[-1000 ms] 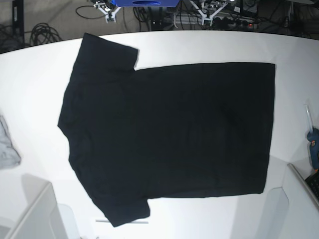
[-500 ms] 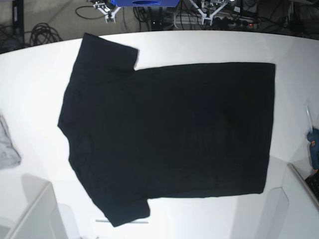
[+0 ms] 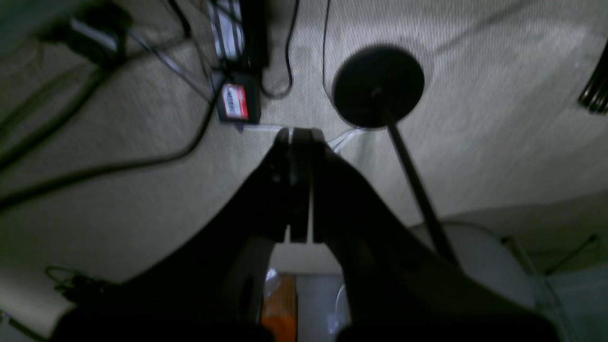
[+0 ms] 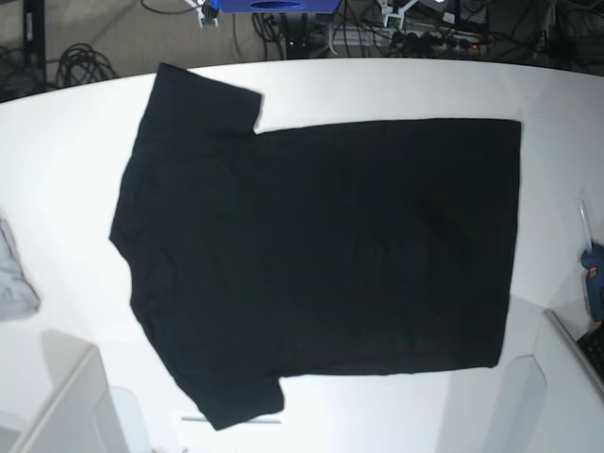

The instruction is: Fold the T-shirt properly

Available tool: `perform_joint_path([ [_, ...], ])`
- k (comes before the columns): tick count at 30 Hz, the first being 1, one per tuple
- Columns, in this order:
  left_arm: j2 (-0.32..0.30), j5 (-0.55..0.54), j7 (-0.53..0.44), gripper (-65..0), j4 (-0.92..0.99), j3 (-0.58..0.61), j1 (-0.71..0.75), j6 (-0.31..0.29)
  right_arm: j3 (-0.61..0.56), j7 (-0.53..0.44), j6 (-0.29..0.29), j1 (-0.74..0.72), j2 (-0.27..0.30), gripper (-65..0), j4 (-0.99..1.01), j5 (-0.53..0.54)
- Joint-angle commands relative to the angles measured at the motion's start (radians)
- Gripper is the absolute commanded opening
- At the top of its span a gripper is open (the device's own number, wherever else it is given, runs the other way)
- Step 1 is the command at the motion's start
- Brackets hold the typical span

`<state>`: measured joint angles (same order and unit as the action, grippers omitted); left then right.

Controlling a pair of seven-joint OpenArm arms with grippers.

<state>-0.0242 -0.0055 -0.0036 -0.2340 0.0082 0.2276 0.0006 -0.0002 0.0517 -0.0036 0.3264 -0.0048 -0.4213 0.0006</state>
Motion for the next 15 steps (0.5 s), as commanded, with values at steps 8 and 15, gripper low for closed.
perform_joint_path([
  [8, -0.053, 0.009, 0.004, -65.0, -0.319, 0.003, 0.192, 0.005, 0.006, 0.041, -0.005, 0.176, 0.018, -65.0, -0.285, 0.008],
  [15, -0.107, 0.000, -0.002, -65.0, -0.586, 0.003, 0.372, 0.005, 0.091, 0.050, -0.006, 0.311, 0.013, -65.0, -0.480, 0.008],
])
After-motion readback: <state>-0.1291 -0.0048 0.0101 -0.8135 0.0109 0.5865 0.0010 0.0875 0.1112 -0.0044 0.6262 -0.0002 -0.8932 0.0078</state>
